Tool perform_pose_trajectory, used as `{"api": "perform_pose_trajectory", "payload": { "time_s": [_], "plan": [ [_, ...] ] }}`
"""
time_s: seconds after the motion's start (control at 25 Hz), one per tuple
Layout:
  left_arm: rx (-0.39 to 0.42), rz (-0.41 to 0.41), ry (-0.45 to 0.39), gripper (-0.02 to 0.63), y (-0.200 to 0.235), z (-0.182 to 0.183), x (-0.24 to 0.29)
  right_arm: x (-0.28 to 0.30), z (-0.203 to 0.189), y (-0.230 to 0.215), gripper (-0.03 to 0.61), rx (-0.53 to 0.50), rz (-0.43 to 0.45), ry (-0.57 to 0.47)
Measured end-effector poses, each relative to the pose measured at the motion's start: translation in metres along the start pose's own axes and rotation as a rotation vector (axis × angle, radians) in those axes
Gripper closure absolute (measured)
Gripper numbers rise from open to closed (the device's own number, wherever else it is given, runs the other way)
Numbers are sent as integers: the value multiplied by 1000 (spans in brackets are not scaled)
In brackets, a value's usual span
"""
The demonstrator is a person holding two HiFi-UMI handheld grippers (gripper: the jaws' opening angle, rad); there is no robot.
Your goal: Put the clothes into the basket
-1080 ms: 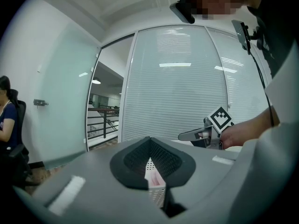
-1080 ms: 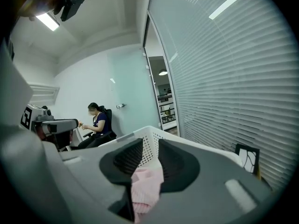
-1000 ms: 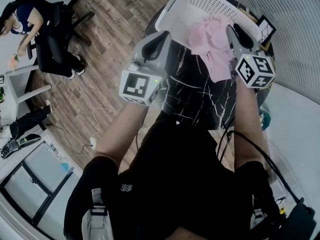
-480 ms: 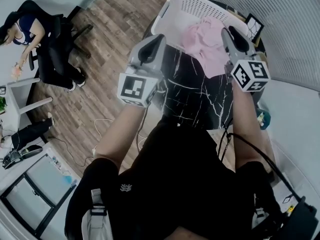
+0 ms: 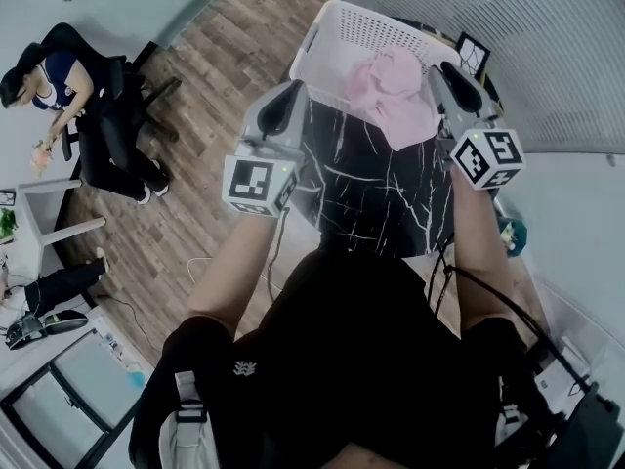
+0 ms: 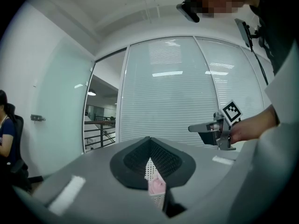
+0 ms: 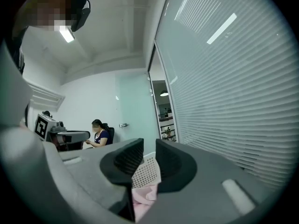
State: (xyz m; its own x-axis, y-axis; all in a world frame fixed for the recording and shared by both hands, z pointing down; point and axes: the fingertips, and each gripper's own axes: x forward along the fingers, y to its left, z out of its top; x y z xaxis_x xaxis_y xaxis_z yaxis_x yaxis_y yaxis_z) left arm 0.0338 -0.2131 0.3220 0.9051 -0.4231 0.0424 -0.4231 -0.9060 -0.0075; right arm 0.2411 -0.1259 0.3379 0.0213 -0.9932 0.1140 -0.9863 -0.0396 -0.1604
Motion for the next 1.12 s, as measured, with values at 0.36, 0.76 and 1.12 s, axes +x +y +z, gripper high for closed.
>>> {"api": "perform_pose_trajectory", "payload": {
  "time_s": [0.36, 0.76, 1.12],
  "plan": [
    [7, -44, -18, 607, -24, 8, -17, -47, 14, 20, 519, -39, -14, -51],
    [17, -31, -38, 607, -26, 17, -32, -87, -3, 28, 575, -59, -38, -31],
    [8, -37, -6, 607, -38, 2, -40, -103, -33, 32, 577, -62, -30, 20]
  ]
}}
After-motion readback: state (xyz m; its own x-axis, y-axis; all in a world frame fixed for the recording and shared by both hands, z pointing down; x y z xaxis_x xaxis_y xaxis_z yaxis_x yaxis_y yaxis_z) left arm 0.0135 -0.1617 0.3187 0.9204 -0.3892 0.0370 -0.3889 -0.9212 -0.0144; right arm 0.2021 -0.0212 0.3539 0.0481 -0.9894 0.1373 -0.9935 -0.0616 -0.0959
